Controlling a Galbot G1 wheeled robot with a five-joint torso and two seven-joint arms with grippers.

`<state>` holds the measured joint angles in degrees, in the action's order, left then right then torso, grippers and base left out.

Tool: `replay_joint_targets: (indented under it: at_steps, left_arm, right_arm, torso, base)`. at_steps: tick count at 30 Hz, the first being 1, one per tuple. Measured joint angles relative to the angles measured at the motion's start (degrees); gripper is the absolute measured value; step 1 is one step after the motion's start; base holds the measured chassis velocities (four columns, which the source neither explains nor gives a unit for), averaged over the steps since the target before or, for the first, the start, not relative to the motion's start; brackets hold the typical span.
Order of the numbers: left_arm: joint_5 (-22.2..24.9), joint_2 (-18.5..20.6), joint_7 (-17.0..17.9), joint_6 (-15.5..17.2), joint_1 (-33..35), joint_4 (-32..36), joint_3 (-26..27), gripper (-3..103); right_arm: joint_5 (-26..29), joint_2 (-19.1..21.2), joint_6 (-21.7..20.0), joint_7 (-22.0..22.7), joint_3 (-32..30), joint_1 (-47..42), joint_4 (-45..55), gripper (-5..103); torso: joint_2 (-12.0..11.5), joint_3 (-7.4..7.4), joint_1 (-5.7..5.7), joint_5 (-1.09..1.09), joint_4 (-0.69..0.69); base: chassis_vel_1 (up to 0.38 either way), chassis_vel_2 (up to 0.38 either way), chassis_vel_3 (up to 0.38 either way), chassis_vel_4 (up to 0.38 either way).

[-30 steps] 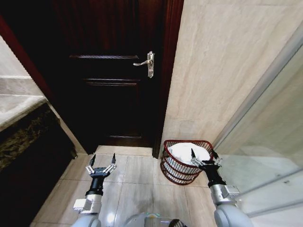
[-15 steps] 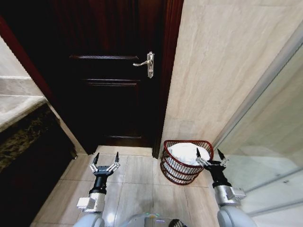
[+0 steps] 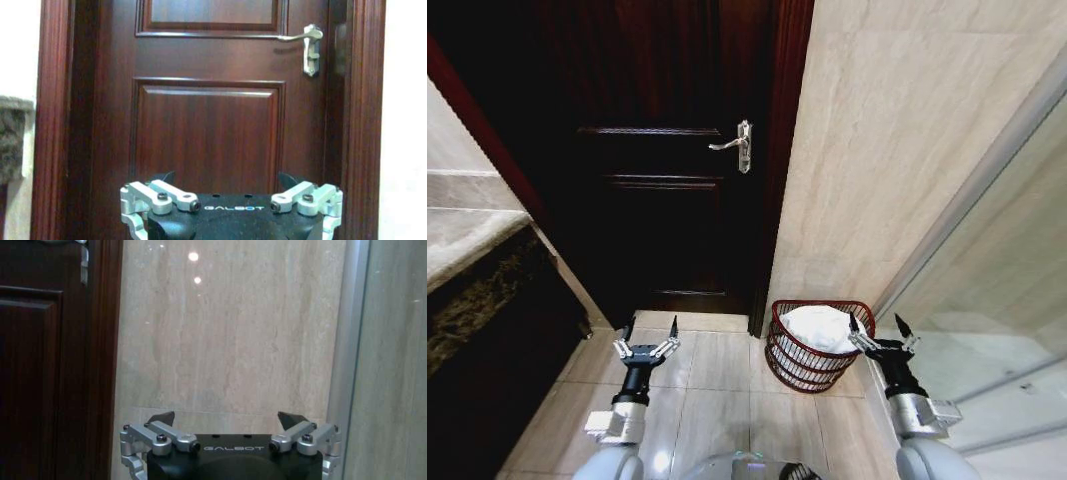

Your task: Discard the used towel into the hamper.

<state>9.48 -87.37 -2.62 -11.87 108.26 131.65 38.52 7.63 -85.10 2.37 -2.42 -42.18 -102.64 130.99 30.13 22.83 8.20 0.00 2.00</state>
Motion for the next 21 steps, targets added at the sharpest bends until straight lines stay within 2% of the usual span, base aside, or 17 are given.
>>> replay_joint_targets:
  at_steps: [11,21]
  left_arm:
    - [0.37,1.60,0.96,1.98,0.08,2.33,1.31,100]
    - [-0.45,1.36,1.63,3.50,0.22,4.48,1.01,100]
  right_arm:
    - [-3.16,-3.30,0.66,-0.08,4.01,-0.16,0.39,100]
    - [-3.40,-3.38,0.79,-0.01,4.09,0.02,0.81,100]
  torso:
    - [2.63,1.57,1.06,-0.01,0.00]
    - [5.09,3.04,2.05,0.00,0.00]
  base:
    - [0.000,0.000,0.000,0.000]
    - [0.000,0.000,0.000,0.000]
